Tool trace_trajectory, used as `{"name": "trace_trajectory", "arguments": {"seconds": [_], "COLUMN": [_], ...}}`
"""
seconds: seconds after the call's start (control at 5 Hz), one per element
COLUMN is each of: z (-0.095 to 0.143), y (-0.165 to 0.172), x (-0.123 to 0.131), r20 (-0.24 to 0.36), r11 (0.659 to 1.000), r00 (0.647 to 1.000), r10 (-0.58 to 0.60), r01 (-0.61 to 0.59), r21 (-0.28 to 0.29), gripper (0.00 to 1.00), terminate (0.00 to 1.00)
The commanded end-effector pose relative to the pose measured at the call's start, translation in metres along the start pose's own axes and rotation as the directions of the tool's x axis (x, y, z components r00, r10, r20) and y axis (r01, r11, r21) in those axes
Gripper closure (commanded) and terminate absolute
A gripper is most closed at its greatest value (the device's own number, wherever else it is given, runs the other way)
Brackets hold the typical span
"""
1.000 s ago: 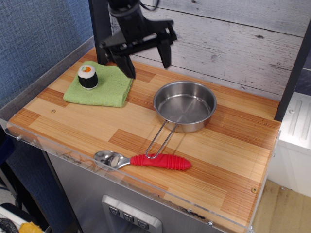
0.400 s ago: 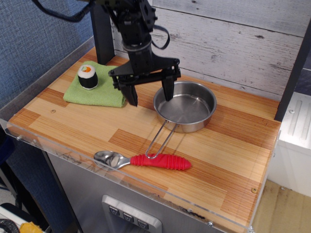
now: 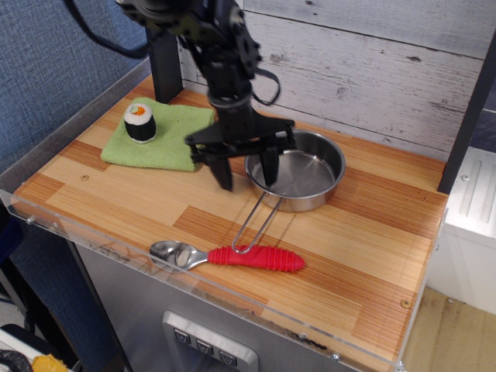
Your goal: Put the pan under the cloth.
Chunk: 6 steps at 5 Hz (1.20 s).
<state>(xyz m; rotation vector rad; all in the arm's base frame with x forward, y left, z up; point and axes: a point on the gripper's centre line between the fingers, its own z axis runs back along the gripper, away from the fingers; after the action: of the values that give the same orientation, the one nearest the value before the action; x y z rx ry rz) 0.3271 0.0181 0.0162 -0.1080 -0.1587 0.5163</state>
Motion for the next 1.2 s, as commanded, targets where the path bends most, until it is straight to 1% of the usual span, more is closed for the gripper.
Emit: {"name": "trace_trajectory", "arguments": {"seconds": [0.0,0.4,0.6,0.8,1.0], "z": [0.005,0.009,0.015,0.030,0.054], "y": [0.005,0.008,0.006,0.007,0.014], "x": [-0.004,-0.009,-0.011,-0.008,-0.002], "r20": [0.048,0.055,0.054,0.083,0.094], "r11": [1.000,1.000,0.999,0.999,0.997], "r00": [0.999,0.998,0.998,0.996,0.996], "r10": [-0.024,-0.025,-0.033,-0.027,0.012], "r01": [0.024,0.025,0.034,0.031,-0.006], "r21": [-0.004,-0.008,-0.024,-0.042,-0.073], "gripper": [1.00,1.00,1.00,1.00,1.00], "terminate": [0.00,0.00,0.00,0.00,0.00]}}
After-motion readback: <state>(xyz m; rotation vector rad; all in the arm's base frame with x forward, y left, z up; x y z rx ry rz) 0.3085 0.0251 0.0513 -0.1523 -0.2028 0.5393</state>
